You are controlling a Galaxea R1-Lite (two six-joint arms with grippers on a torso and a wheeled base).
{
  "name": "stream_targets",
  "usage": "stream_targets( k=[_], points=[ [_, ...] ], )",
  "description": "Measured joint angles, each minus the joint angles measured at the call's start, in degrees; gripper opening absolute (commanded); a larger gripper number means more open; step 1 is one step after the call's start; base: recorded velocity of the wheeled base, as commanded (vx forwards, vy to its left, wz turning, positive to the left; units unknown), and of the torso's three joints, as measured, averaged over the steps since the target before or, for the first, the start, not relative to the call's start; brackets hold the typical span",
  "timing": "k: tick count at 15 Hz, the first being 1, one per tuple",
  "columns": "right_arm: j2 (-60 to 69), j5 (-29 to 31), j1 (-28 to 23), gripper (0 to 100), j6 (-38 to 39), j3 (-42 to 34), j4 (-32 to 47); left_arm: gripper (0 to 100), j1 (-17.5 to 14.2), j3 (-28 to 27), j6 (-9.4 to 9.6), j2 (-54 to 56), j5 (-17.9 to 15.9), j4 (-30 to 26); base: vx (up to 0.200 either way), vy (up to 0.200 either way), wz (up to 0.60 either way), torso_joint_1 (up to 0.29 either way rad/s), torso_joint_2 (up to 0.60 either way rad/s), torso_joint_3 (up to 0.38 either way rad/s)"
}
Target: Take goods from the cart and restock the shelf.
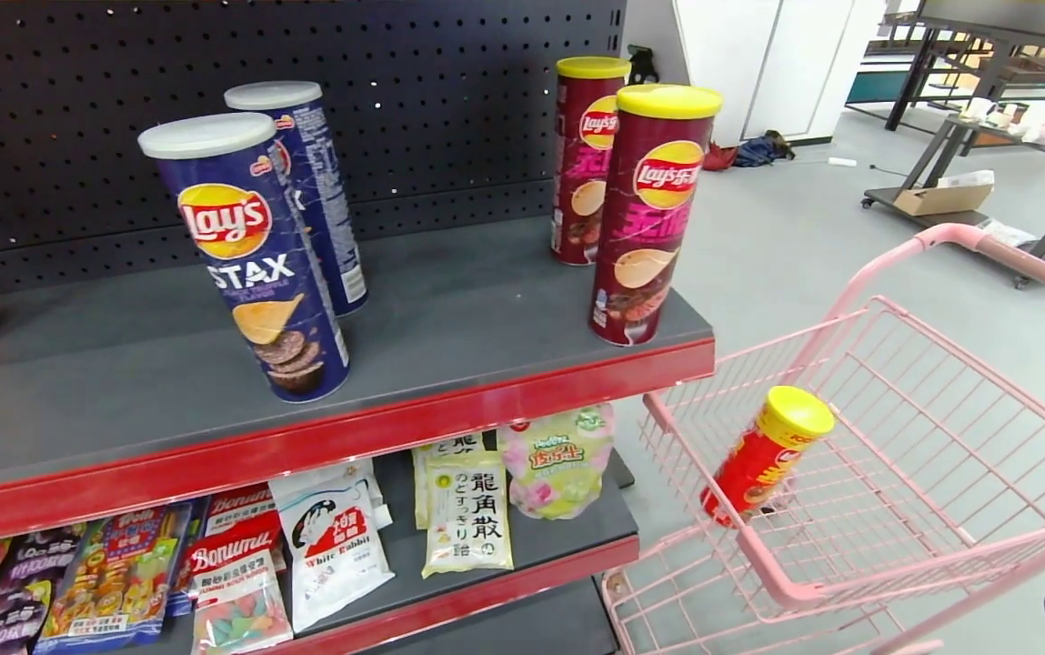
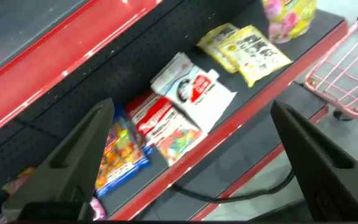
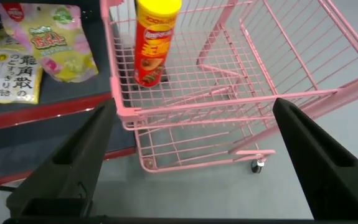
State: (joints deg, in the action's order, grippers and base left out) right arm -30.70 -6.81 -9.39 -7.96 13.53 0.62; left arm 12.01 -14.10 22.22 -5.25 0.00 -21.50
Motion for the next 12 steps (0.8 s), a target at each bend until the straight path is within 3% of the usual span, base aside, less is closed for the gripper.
stream_targets(
  k=[6,10,12],
  points=[
    [-0.9,-1.5,1.8,100,-0.1,0.4,-0.2,100,0.1,0.0,0.09,0.0,-0.2,0.0,0.000,0.000,0.00,0.000,0.00,0.000],
    [-8.0,-2.8,10.9,100,1.8,0.6,-9.4,100,0.0,0.4,-0.09,0.0,-0.2,1.0,0.000,0.000,0.00,0.000,0.00,0.000],
    [-14.5,-2.9,14.5,100,2.8,0.0,-15.0,100,0.0,0.6,-1.07,0.0,-0.5,1.6,0.000,0.000,0.00,0.000,0.00,0.000]
  ],
)
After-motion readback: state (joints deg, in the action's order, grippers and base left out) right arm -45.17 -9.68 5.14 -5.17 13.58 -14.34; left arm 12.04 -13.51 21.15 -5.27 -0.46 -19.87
